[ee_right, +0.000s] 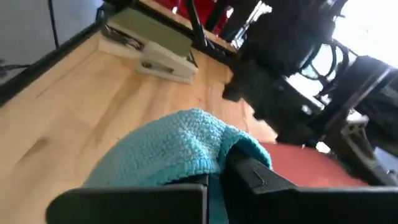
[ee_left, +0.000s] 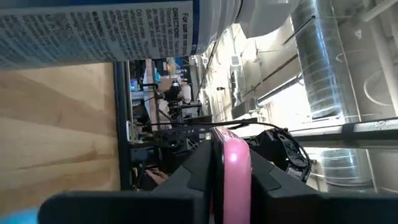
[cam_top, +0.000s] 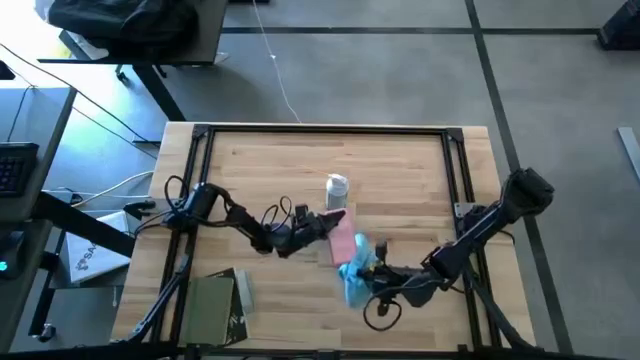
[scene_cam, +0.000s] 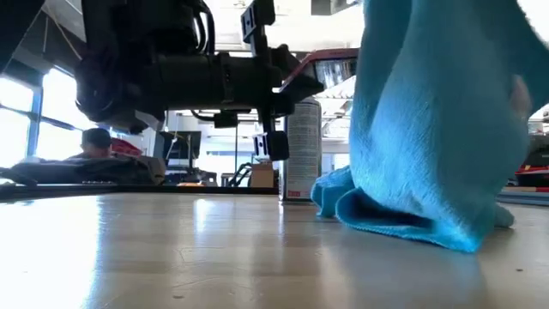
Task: Apply microfiber cloth
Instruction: Wipe the pink cellphone with a blue microfiber cloth
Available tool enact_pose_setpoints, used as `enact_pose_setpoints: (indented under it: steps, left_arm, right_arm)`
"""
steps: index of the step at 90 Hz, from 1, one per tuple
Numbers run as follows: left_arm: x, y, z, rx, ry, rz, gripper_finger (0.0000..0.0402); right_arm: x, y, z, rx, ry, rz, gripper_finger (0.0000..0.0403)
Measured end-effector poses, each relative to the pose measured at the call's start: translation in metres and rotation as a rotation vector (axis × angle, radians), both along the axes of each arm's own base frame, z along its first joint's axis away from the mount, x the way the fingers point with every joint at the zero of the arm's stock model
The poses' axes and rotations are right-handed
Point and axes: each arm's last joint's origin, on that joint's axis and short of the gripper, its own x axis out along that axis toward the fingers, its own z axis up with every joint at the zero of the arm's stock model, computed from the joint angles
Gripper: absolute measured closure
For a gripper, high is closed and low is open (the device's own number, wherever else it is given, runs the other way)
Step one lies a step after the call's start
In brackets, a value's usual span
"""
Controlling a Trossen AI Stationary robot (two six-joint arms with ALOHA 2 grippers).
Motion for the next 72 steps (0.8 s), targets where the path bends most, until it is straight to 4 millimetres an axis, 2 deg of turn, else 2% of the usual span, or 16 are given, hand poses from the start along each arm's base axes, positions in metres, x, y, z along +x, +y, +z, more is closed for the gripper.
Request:
enact_pose_setpoints:
  steps: [16, 24, 38, 49, 59, 72]
  left_arm:
    - [-0.001, -0.003, 0.000, 0.007, 0.002, -0.018, 0.0376]
    - [-0.001, -0.008, 0.000, 0.010, 0.004, -0.027, 0.0376]
    - [0.001, -0.015, 0.005, 0.046, 0.009, -0.016, 0.0376]
    - [0.004, -0.018, 0.008, 0.074, 0.012, -0.012, 0.0376]
    - [0.004, -0.018, 0.009, 0.089, 0.016, -0.009, 0.0376]
    - [0.005, -0.018, 0.009, 0.090, 0.020, -0.013, 0.0376]
  right_arm:
    - [0.007, -0.020, 0.007, -0.288, -0.014, -0.155, 0.0403]
    - [0.019, -0.036, 0.010, -0.329, -0.008, -0.174, 0.0403]
    - [0.040, -0.065, 0.009, -0.180, 0.004, -0.051, 0.0403]
    - [0.050, -0.085, 0.009, -0.012, -0.002, -0.058, 0.0403]
    - [0.052, -0.092, 0.008, 0.122, 0.009, -0.048, 0.0403]
    - [0.052, -0.090, 0.003, 0.219, 0.047, -0.032, 0.0403]
